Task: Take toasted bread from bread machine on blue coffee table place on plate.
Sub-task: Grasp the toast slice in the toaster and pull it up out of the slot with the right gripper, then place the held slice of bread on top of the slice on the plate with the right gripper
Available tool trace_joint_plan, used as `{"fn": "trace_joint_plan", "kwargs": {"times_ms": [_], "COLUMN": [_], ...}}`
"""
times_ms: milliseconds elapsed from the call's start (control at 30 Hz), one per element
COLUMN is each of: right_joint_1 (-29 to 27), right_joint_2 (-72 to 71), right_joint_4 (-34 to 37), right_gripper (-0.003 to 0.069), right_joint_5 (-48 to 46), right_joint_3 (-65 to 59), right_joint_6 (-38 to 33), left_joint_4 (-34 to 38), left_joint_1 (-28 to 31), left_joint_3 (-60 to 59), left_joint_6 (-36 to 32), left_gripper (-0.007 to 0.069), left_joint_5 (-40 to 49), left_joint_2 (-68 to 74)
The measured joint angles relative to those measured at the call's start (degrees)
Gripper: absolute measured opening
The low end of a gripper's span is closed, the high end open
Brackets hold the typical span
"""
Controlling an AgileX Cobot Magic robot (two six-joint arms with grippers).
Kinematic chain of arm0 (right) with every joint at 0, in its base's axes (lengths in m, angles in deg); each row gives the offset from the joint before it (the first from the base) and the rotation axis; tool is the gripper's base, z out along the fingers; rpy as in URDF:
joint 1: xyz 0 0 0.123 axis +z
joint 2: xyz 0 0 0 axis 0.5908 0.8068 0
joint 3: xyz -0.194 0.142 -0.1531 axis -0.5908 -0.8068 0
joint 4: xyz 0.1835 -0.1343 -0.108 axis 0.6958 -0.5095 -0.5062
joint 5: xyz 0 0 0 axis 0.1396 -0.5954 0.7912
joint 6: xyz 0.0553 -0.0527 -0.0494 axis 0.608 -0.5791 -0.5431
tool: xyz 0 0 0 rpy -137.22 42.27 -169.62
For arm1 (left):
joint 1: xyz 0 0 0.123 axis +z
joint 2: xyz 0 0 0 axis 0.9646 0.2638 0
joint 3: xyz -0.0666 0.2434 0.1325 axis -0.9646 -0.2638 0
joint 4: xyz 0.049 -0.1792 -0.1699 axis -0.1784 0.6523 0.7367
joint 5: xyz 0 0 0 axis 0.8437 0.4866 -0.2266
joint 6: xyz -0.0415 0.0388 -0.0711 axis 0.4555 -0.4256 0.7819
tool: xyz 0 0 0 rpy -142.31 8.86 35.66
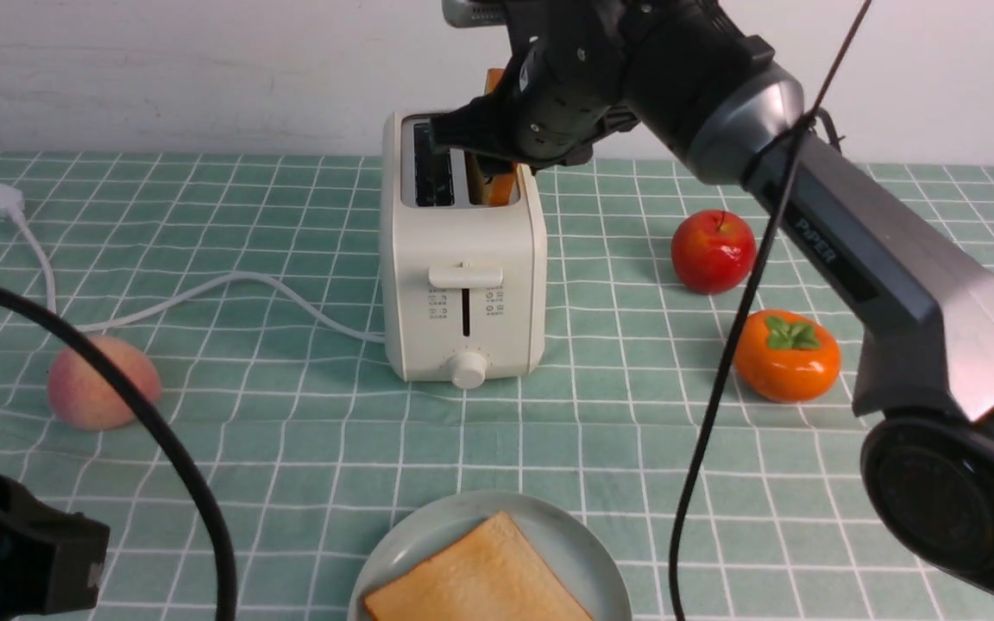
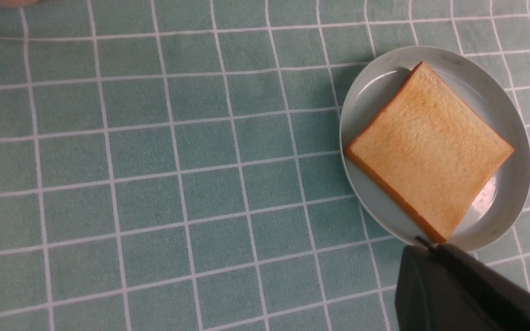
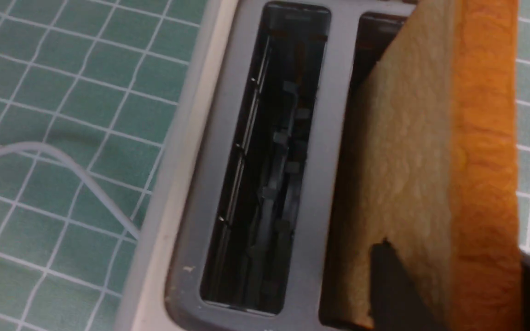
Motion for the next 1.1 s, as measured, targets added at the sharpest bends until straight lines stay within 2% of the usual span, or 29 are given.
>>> {"fn": "trace_joint_plan", "kwargs": {"times_ms": [33,67,200,400,533,567,667,733,767,800,933,1033,1100], "right_joint_1": [0.0,0.1,0.1,0.1,-0.5,-0.6,-0.6,-0.6,-0.6,-0.6,-0.6,-0.6,-0.6], "right_joint_2": [-0.2,-0.4,-4.1,-17.2,-28.8,-34.1,-40.6,-47.2,-47.6,-50.2,-50.2,-47.0,-46.0], "right_joint_4": [0.3,0.3,0.4,3.1,9.9,13.4,17.6,21.2,21.4,23.5,29.4,41.1,44.7], "right_gripper": [0.0103,0.0074,0.0078,0.0078,0.0078,0.0078,0.0078,0.0078,0.0078,0.0078,0.0078,0.0078,0.0078], "right_joint_5": [0.1,0.0,-2.7,-10.4,-10.7,-10.8,-10.9,-10.9,-10.9,-11.0,-10.9,-9.1,-8.6], "right_joint_3": [0.0,0.0,0.0,-0.2,-6.0,-11.9,-21.2,-35.9,-38.2,-47.4,-62.0,-72.8,-74.4], "right_joint_6": [-0.7,-1.4,-3.3,-8.6,-10.8,-11.5,-12.3,-15.7,-16.1,-19.5,-25.1,-33.0,-35.2], "left_joint_4": [0.0,0.0,0.0,0.0,0.2,0.2,0.0,0.0,0.0,0.0,0.0,0.0,0.0], "left_joint_1": [0.0,0.0,0.0,0.0,0.0,0.0,0.0,0.0,0.0,0.0,0.0,0.0,0.0], "left_joint_3": [0.0,0.0,0.0,0.0,0.0,-0.2,-1.0,-2.2,-2.4,-3.4,-5.4,-7.2,-7.5], "left_joint_6": [0.0,0.0,0.0,0.0,0.0,0.0,0.0,0.0,0.0,0.0,0.0,0.0,0.0], "left_gripper": [-0.0014,-0.0014,-0.0014,-0.0014,-0.0014,-0.0014,-0.0014,-0.0014,-0.0014,-0.0014,-0.0014,-0.0014,-0.0014], "left_joint_5": [0.0,0.0,0.0,-1.7,-2.5,-2.5,-2.3,-2.4,-2.4,-2.7,-4.8,-6.8,-7.1], "left_joint_2": [0.0,0.0,0.0,0.0,0.0,0.0,0.0,0.0,0.0,0.0,0.0,0.0,0.0]}}
